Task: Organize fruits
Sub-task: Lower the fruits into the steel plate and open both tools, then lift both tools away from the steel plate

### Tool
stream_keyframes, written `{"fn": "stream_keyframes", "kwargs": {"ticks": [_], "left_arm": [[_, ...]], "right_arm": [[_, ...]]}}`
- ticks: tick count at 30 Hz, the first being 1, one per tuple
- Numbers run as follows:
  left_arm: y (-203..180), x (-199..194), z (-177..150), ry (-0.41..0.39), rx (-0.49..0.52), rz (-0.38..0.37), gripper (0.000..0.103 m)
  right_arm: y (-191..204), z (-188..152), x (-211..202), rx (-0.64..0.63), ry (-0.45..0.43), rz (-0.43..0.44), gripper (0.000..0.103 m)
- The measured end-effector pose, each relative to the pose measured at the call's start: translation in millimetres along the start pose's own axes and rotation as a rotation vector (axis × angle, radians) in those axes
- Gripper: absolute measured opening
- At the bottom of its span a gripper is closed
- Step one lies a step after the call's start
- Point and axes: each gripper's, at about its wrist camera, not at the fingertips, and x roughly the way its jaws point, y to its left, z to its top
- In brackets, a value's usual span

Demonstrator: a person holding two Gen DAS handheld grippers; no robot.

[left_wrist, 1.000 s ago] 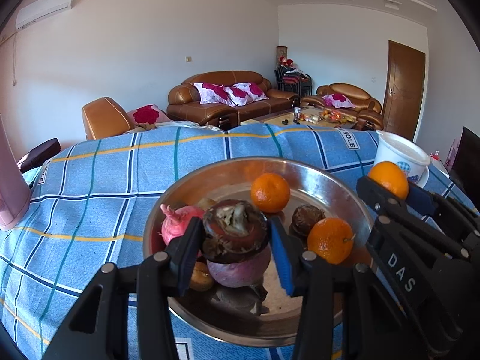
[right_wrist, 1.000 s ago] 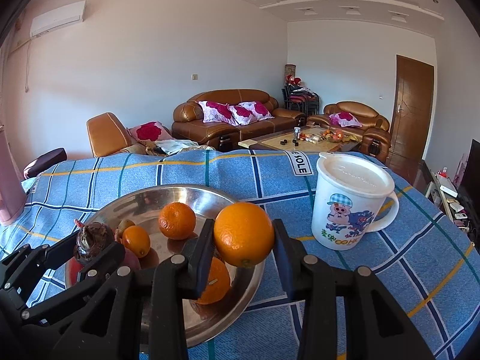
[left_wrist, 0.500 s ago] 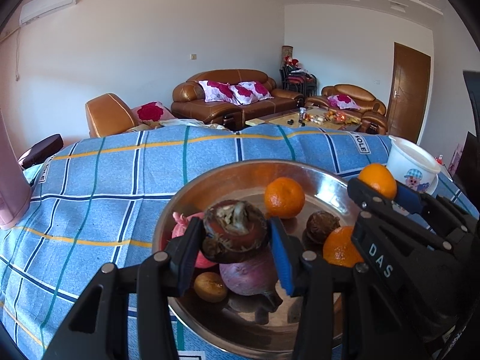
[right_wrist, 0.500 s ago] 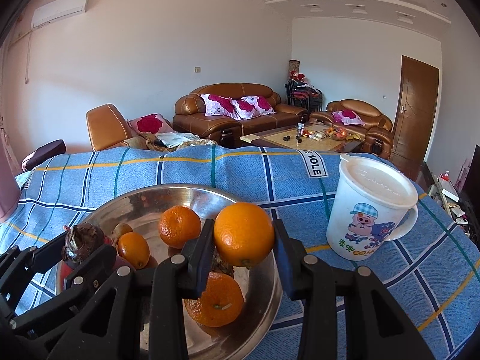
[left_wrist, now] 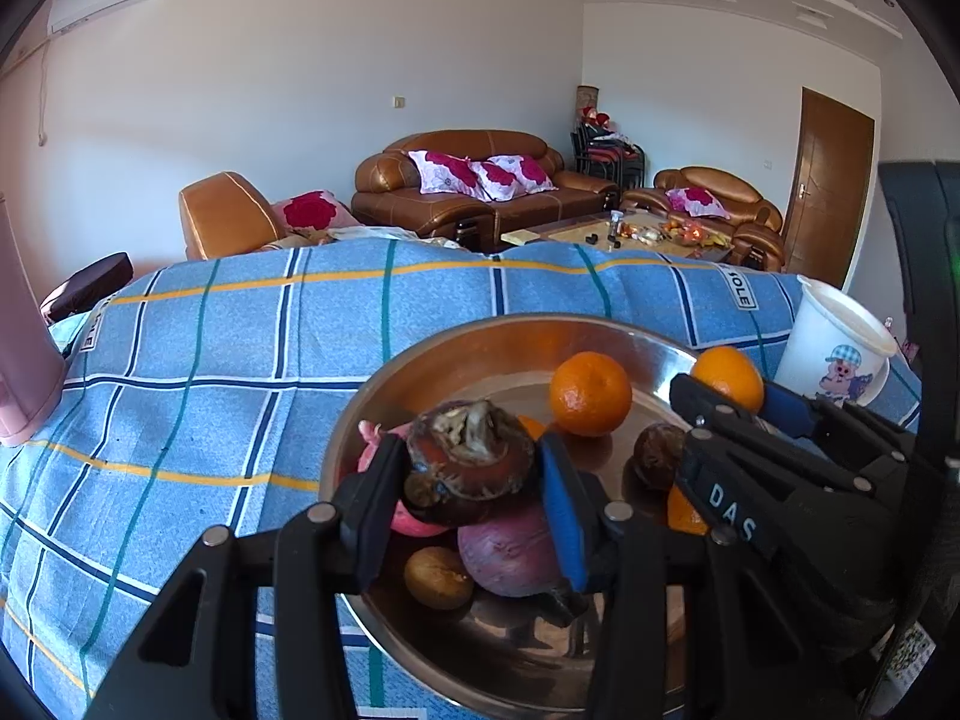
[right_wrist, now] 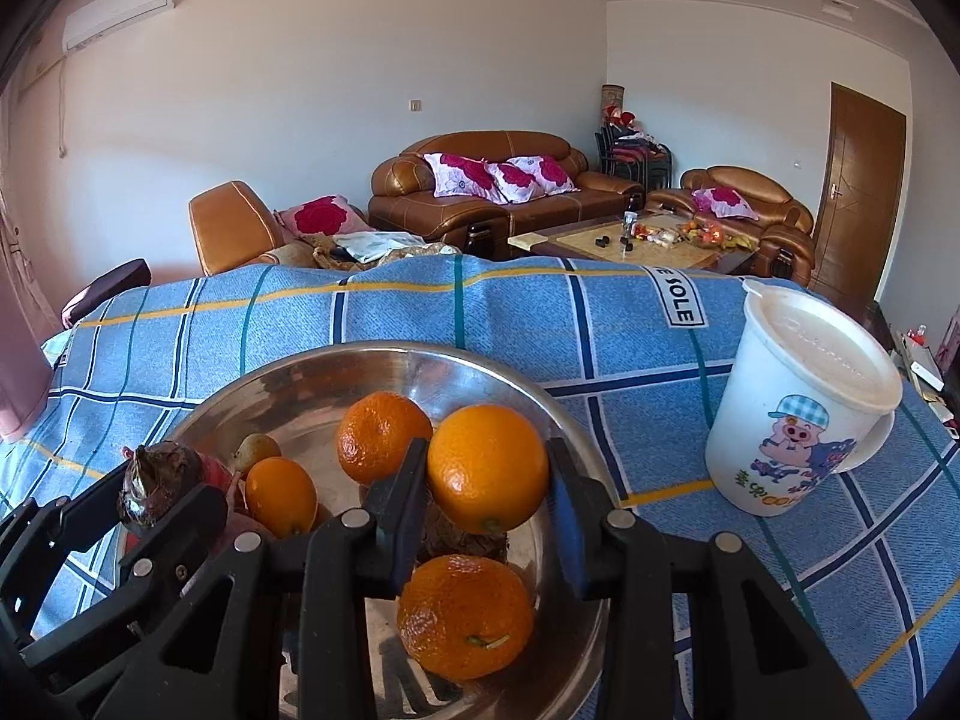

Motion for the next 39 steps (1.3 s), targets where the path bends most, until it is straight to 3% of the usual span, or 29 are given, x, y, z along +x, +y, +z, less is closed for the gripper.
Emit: {"fn": "stream_keyframes", "kwargs": {"ticks": [6, 19, 25, 28, 30, 33, 36, 38, 39], "left_arm": [[1, 0, 1, 0.000, -0.006, 0.009, 0.047], [4, 2, 1, 0.000, -0.004, 0.015, 0.047], [0, 3, 1, 0.000, 0.003, 0.011, 0.047], [-3, 4, 2, 0.002, 0.011, 0.005, 0.047], [-7, 4, 2, 0.000, 0.023, 0.002, 0.047], [-11, 4, 2, 0.001, 0.041, 0.007, 0.047], [-12, 5, 2, 0.010, 0.046, -0.003, 0.051], [-13, 6, 3, 0.011, 0.050, 0.000, 0.074], [-14, 5, 2, 0.007, 0.052, -0.004, 0.080]], "right_arm": [[-2, 1, 16, 0.021, 0.076, 0.063, 0.040], [-4, 2, 28, 0.026, 0.141, 0.115, 0.040], [-5, 2, -2, 0.014, -0.002, 0.088, 0.040], [-10, 4, -22, 0.035, -0.101, 0.028, 0.049], [-18, 5, -36, 0.073, -0.165, -0.018, 0.065], [-34, 5, -54, 0.145, -0.243, -0.061, 0.075], [-45, 2, -61, 0.208, -0.264, -0.065, 0.079], [-49, 1, -61, 0.235, -0.260, -0.067, 0.080], [-49, 0, -60, 0.241, -0.251, -0.063, 0.080]]}}
